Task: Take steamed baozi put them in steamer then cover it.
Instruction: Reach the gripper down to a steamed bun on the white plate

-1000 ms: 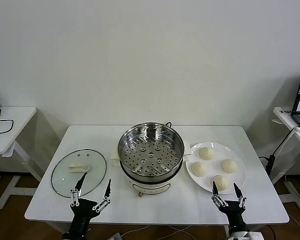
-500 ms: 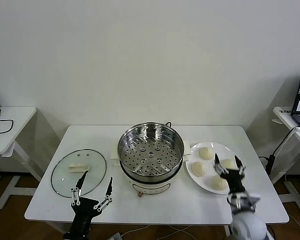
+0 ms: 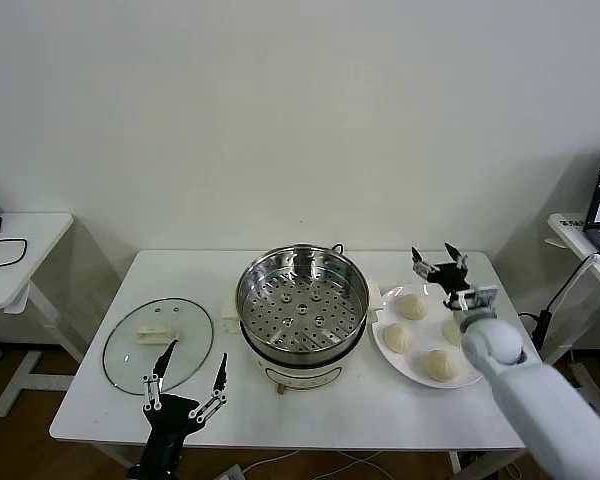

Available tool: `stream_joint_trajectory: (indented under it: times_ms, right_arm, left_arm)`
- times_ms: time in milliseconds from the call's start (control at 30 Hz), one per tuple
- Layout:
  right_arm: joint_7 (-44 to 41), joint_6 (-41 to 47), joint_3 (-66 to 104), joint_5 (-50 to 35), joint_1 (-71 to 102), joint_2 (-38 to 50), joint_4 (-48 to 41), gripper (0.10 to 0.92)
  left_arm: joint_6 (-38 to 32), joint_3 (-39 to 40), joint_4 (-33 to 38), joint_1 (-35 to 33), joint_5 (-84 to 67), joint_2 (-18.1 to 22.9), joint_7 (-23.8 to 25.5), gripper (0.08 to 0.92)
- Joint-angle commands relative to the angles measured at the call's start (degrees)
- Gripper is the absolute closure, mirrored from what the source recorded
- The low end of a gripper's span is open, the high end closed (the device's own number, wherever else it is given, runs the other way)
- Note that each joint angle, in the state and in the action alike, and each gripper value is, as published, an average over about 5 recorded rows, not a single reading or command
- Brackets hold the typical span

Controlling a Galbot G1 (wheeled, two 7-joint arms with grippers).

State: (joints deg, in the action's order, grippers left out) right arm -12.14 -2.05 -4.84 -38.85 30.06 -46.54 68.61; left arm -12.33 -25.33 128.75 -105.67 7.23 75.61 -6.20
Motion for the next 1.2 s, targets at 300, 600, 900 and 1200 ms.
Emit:
stream_joint_trajectory:
  times_ms: [300,600,900,1200]
  right_arm:
    - [-63.3,-2.5,-25.4,29.8,-35.3,-1.0,-28.5,0.203]
    - [-72.6,-4.4,-30.2,45.4,-40.2,-8.3,-31.7,0.203]
    - [-67.2,-6.9,-32.6,54.0,-39.7,-13.9,-35.9,0.203]
    - [-60.1,-8.8,-30.9,57.1,-37.5,-17.6,-41.6,0.203]
  left_arm:
    - [0.5,0.4,0.3,0.0,0.0,0.3,-0.1,0.177]
    - [0.9,-0.1,0.3,0.0,0.0,0.4,-0.2,0.177]
    - [1.0,0.3,0.1,0.2,-0.1,0.6,-0.3,0.177]
    - [0.7,0.1,-0.3,0.1,-0.1,0.6,-0.4,0.177]
